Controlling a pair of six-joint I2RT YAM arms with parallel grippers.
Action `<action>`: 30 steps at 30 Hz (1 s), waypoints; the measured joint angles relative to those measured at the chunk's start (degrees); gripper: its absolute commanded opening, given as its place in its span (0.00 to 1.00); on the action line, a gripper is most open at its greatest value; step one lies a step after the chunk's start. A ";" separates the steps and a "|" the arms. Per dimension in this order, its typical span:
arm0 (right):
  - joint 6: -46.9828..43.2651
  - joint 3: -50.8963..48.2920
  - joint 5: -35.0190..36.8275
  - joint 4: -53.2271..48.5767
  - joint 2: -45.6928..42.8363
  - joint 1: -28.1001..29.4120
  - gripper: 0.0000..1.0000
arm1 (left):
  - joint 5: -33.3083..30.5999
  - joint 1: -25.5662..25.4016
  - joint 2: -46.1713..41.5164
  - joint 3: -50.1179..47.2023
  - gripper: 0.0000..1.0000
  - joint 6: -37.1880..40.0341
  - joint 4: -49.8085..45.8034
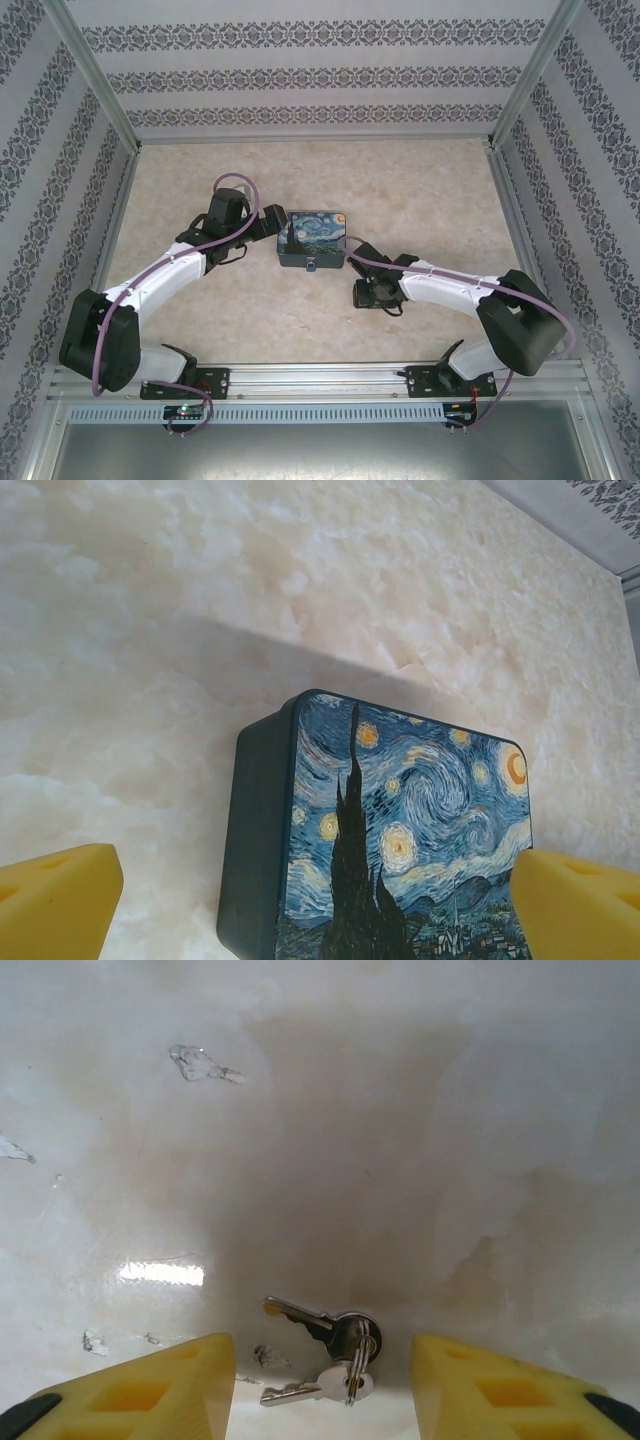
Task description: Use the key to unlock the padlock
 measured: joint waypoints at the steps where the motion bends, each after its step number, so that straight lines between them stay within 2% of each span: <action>1: 0.15 0.00 0.20 0.02 0.13 -0.02 0.49 | 0.15 0.00 0.00 -0.17 1.00 -0.07 0.00; 8: 0.44 0.13 1.81 0.17 1.53 0.00 0.44 | 0.42 0.00 0.02 -1.60 1.00 -0.63 0.02; 11: 0.61 0.63 2.34 -0.31 2.14 0.24 0.38 | 0.63 0.00 0.02 -1.60 1.00 -0.83 0.04; 21: 1.90 1.29 5.55 -1.09 2.93 3.02 0.42 | 1.27 0.00 0.02 -1.60 1.00 -0.94 0.09; 30: 3.28 -0.13 6.23 0.26 1.70 3.37 0.38 | 1.70 0.00 0.02 -1.60 1.00 -1.14 0.46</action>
